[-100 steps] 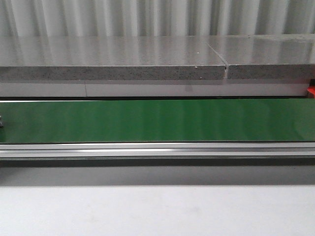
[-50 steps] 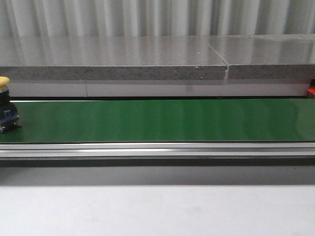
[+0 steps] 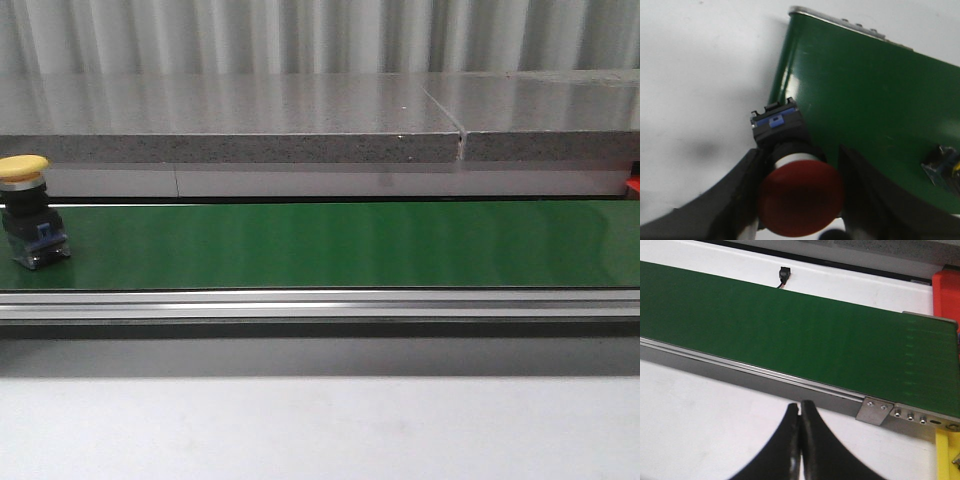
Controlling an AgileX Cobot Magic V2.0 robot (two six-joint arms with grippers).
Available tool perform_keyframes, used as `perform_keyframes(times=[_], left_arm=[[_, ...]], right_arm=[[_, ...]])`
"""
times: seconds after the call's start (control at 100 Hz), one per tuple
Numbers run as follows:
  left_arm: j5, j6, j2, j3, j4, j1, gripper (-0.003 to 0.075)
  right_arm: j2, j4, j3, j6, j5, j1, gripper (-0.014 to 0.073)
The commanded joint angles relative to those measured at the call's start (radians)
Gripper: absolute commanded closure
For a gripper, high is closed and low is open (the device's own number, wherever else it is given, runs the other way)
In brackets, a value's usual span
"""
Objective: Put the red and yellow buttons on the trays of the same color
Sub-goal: 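Lower the left gripper onto a red button and grasp it, then place the red button on the belt end and release it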
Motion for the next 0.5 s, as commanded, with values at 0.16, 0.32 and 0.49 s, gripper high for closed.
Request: perform_keyframes(times=[0.16,0.32,0.49], left_arm=[[0.049,0.021,-0.031,-0.028,-0.02,-0.082,0.0574],[0.035,0.027,-0.014,-0.028,-0.007,-0.091,0.0506],[0.021,0.027,-0.014,-0.028,-0.007,-0.091,0.0205]], right_arm=[[0.005,0.0,-0.022,-0.007,-0.064,0.002,0.0662],[0.005,0.0,-0.022,-0.007,-0.064,0.002,0.0662],[0.005,0.0,-0.022,-0.007,-0.064,0.002,0.0662]])
